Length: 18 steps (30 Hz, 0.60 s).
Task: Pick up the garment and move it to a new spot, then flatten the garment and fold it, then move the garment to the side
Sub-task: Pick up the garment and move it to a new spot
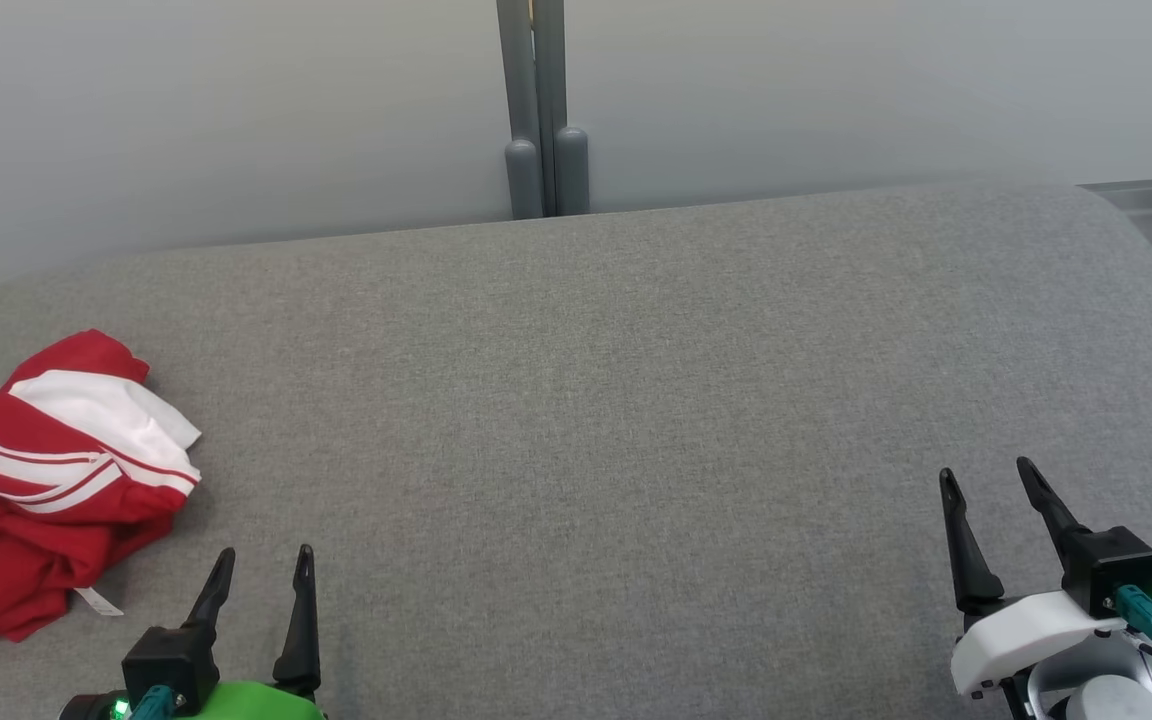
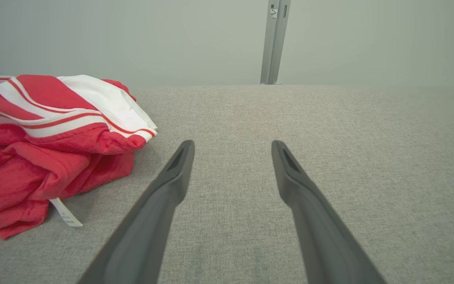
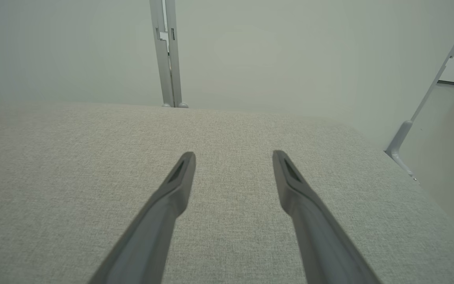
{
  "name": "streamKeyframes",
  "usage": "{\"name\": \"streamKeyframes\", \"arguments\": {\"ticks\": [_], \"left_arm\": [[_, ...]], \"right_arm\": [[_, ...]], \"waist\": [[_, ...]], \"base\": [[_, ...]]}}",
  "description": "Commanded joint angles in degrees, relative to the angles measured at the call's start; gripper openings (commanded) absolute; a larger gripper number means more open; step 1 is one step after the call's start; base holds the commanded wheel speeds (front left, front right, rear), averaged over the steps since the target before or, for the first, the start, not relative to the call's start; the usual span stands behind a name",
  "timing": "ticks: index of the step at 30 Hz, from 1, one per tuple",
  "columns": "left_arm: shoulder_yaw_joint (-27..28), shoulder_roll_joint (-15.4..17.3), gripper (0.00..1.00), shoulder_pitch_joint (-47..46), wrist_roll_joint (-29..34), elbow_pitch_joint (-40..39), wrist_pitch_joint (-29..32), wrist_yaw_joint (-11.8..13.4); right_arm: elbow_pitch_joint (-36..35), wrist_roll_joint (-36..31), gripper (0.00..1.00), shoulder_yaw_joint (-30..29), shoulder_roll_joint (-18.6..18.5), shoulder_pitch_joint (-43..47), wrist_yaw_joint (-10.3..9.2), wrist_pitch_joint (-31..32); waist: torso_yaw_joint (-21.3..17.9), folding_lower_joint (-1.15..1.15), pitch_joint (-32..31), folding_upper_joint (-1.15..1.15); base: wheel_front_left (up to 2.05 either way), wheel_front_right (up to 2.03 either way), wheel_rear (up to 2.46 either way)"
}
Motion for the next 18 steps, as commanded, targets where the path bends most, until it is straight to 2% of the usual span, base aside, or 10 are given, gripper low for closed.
{"name": "streamKeyframes", "arguments": {"ticks": [1, 18], "left_arm": [[0.1, 0.0, 1.0, -0.5, 1.2, -0.1, -0.3, -0.2], [0.9, -0.8, 1.0, -0.8, 0.1, 1.0, -0.6, -0.8]], "right_arm": [[0.1, -1.2, 1.0, -0.1, -0.2, 0.0, 0.0, -0.5], [0.7, -0.9, 1.0, -0.1, 0.0, 0.4, 0.0, -0.7]], "waist": [[0.0, 0.0, 0.1, 0.0], [-0.2, 0.0, -0.2, 0.0]], "base": [[0.0, 0.0, 0.0], [0.0, 0.0, 0.0]]}}
